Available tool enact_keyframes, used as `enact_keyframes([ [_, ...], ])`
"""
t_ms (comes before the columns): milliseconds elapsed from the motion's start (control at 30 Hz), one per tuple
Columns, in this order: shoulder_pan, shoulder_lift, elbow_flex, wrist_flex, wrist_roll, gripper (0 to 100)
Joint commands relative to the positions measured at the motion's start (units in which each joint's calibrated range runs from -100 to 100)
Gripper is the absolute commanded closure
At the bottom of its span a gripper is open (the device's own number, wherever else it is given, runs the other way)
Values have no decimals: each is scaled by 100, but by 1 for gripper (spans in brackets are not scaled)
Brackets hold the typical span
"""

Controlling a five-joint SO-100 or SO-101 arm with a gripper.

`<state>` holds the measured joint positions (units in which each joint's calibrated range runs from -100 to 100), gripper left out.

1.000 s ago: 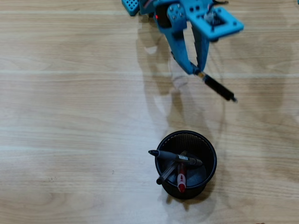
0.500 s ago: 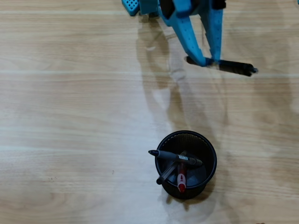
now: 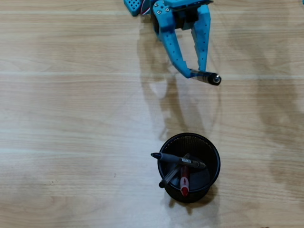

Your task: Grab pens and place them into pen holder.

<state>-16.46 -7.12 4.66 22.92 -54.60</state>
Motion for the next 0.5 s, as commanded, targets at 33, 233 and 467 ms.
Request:
enact_keyframes([
  [33, 108, 87, 7, -747, -39, 98],
  [233, 62, 1380, -299, -2538, -349, 98],
  [467, 53, 2884, -1336, -4079, -354, 98],
])
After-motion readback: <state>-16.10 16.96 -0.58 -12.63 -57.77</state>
